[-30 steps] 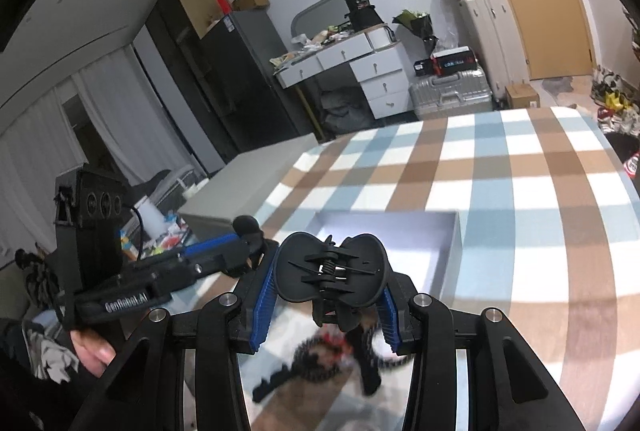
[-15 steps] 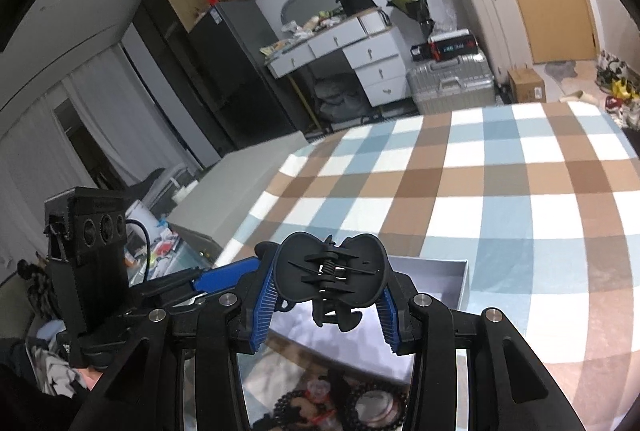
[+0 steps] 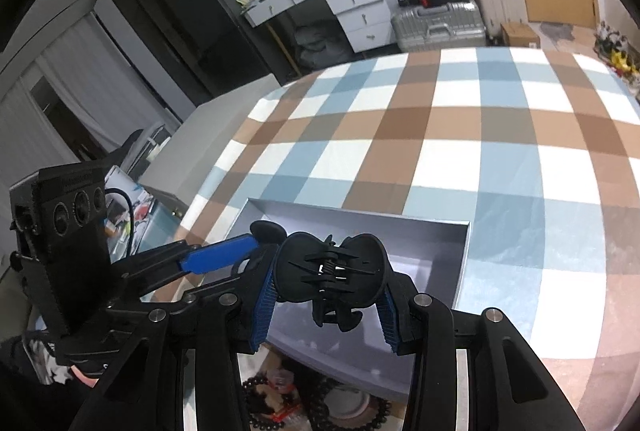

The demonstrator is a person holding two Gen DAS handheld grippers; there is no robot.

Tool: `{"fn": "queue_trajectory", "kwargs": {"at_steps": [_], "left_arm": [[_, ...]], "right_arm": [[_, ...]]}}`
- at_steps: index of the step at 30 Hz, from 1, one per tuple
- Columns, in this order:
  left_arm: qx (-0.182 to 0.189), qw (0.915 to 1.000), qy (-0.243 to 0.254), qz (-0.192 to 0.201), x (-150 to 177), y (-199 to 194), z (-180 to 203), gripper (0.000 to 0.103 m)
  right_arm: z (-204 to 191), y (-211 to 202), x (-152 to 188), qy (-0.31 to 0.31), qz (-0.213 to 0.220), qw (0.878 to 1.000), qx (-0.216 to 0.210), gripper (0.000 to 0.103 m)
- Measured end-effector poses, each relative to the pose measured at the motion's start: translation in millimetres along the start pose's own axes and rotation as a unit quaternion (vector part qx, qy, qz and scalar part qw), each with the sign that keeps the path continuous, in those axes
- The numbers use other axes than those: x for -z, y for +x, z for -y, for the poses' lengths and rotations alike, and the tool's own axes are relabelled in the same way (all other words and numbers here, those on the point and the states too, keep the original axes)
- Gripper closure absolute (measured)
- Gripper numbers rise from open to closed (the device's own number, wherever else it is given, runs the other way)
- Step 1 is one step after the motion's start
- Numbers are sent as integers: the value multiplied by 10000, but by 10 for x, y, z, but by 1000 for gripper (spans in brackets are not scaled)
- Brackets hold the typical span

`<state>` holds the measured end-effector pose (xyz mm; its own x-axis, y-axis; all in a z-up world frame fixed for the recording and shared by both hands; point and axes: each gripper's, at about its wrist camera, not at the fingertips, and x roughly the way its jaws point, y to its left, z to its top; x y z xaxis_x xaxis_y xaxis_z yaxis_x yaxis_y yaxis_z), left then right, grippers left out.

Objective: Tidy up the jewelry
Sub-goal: 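Carry the black claw clips into the grey box and open the left tool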

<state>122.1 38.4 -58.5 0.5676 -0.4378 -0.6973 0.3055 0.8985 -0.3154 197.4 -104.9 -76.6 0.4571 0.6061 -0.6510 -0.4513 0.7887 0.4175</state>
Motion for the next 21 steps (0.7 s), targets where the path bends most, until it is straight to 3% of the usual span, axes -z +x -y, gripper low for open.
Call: {"fn": "queue_trajectory", "kwargs": {"at_steps": [4, 11, 16, 19, 21], "left_arm": [[-55, 10000, -56, -54, -6, 39, -38, 62], [309, 9987, -374, -123, -62, 66, -132, 61], [427, 9979, -475, -142, -51, 29, -164, 58], [400, 9976, -569, 17, -11, -72, -182, 49], [262, 9972, -664, 212, 35, -204, -194, 49]], "right_arm": [[11, 71, -24, 78, -123, 9999, 4, 59], [115, 91, -107, 409, -84, 9991, -62, 50], [161, -141, -69, 536, 370, 9978, -130, 38], [200, -322, -9, 638, 669, 9957, -88, 33], [235, -448, 42, 702, 815, 9941, 137, 29]]}}
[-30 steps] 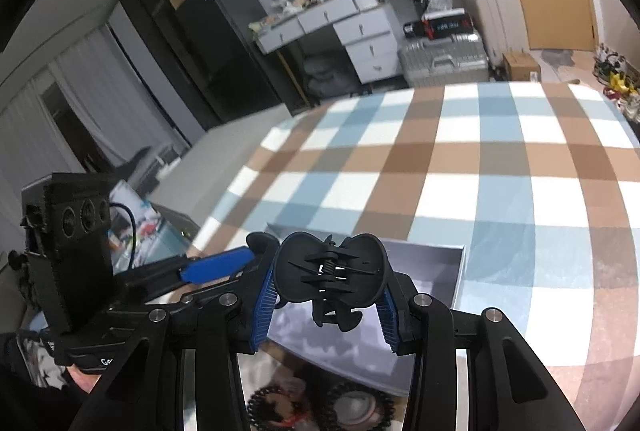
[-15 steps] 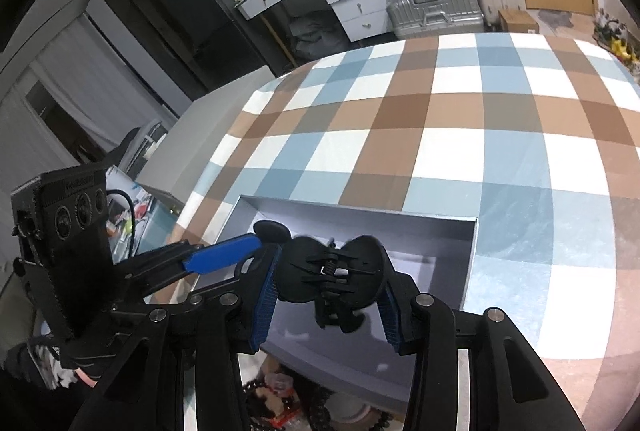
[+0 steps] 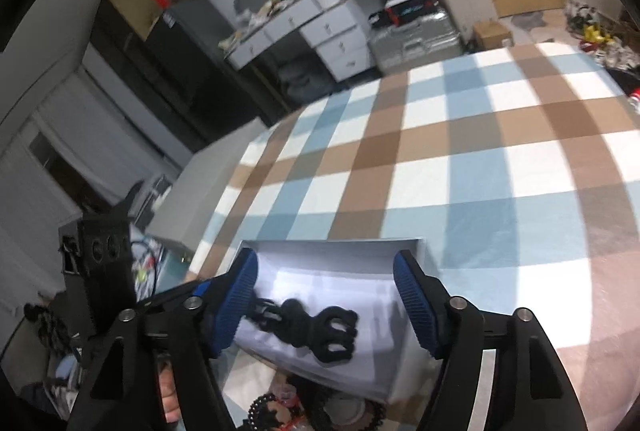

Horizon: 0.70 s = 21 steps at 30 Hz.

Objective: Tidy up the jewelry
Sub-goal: 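Carry the black claw clips into the grey box and open the left tool, then move the right tool to the white round badge and close on it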

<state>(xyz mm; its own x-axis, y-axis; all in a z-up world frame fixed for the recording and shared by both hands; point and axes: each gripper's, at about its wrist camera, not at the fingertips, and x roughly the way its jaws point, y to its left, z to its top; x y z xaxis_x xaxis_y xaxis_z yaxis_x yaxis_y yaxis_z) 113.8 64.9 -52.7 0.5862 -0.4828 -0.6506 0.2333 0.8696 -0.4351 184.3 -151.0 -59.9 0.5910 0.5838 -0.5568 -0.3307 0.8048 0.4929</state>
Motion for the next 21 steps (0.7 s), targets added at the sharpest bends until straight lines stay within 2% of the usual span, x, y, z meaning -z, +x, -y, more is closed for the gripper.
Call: {"fn": "queue_trajectory", "kwargs": {"at_steps": [3, 5, 11, 12, 14, 18, 21], "left_arm": [[-36, 9997, -28, 228, 23, -157, 5, 45], [-234, 9990, 95, 359, 49, -233, 54, 33], [-900, 9930, 414, 649, 142, -347, 233, 32], [-1061, 9905, 452, 744, 167, -376, 258, 30], [-1388, 9839, 573, 974, 209, -438, 304, 18], [-1751, 9720, 830, 1331, 278, -531, 387, 14], [-1919, 9666, 907, 1435, 329, -575, 425, 4]], "right_arm": [[34, -185, 24, -103, 219, 9988, 427, 25], [41, -292, 45, -86, 316, 9987, 402, 25], [-161, -552, 209, -490, 589, 9960, 465, 19], [-205, -584, 241, -599, 624, 9950, 501, 19], [-294, -660, 311, -800, 689, 9931, 516, 17], [-397, -822, 424, -970, 847, 9905, 476, 9], [-451, -913, 510, -1030, 971, 9888, 479, 2]]}}
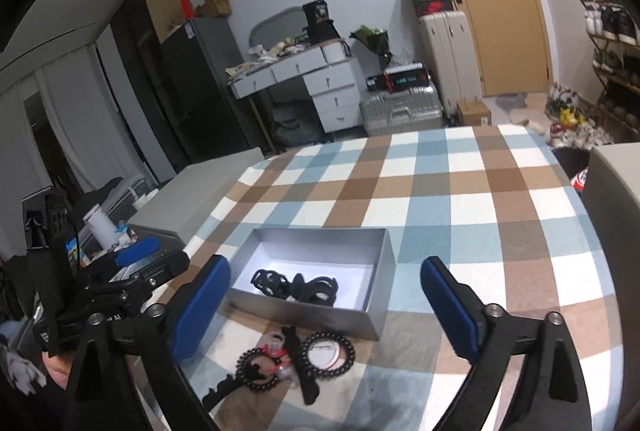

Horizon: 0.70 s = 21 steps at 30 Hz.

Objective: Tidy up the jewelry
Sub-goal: 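Move the right tool to the white round badge and close on it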

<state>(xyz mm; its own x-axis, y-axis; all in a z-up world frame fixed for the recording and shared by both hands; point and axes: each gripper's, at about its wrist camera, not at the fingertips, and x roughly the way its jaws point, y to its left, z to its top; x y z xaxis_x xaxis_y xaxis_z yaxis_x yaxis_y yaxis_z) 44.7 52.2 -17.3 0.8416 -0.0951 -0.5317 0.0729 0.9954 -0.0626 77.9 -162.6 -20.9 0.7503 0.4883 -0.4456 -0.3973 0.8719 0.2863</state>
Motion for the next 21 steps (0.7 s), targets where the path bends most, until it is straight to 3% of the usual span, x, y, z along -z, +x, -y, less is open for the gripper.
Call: {"fn": "queue_trajectory", "kwargs": {"at_steps": [4, 12, 21], "left_arm": [[-26, 9999, 9, 103, 75, -96, 12, 2], [41, 10000, -5, -73, 308, -163, -15, 1], [60, 9993, -281, -237, 530, -358, -42, 1]], "right_arm": [[-76, -100, 96, -73, 72, 9999, 12, 0], [-231, -251, 433, -352, 153, 9991, 193, 0], [-362, -232, 909, -743, -250, 9957, 503, 0]]}}
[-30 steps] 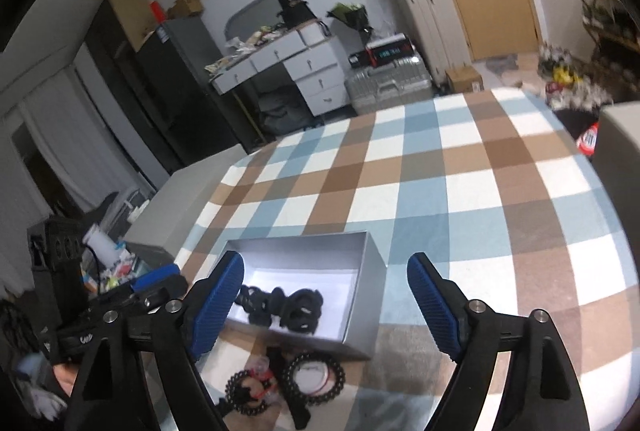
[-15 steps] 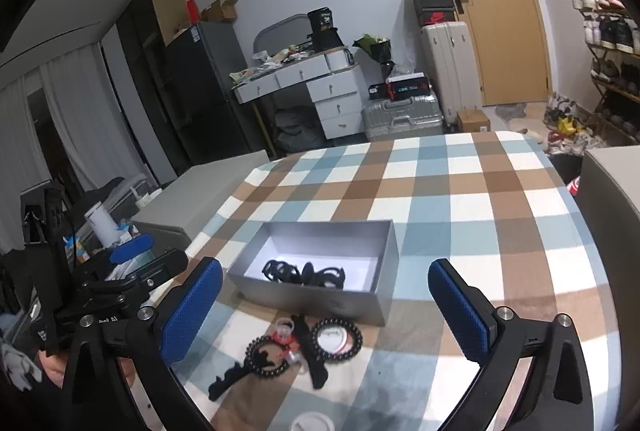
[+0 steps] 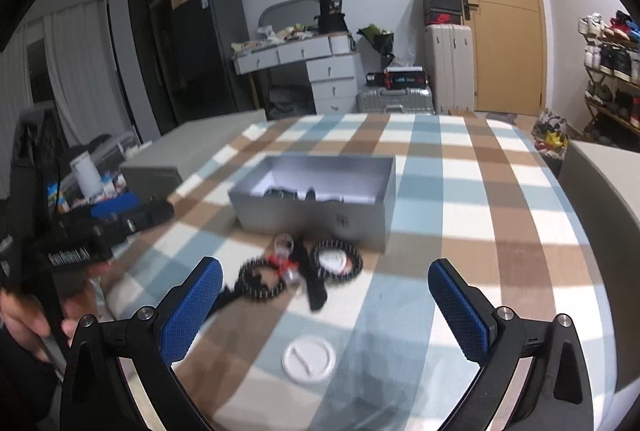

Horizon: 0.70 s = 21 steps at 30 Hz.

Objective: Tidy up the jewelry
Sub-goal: 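Move the right tool to the white round badge and close on it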

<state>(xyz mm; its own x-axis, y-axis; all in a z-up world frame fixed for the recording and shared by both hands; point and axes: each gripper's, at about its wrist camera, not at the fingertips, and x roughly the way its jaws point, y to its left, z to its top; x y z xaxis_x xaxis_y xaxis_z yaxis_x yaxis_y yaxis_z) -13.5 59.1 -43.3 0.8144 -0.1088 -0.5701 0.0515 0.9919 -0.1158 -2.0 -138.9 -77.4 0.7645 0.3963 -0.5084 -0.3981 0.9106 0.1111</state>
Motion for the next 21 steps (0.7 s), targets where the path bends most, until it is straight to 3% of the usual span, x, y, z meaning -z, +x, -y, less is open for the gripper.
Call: {"fn": "queue_trajectory", "kwargs": {"at_steps": [14, 19, 21], "left_arm": [[-286, 9984, -426, -226, 271, -93, -23, 1], [-286, 9981, -492, -219, 249, -165, -12, 1], [-293, 9982, -492, -205, 247, -188, -10, 1]], "right_arm": [[-100, 257, 511, -30, -494, 9988, -49, 2], [-168, 294, 521, -238, -458, 9986, 122, 8], [-178, 337, 531, -318, -515, 9979, 212, 16]]}}
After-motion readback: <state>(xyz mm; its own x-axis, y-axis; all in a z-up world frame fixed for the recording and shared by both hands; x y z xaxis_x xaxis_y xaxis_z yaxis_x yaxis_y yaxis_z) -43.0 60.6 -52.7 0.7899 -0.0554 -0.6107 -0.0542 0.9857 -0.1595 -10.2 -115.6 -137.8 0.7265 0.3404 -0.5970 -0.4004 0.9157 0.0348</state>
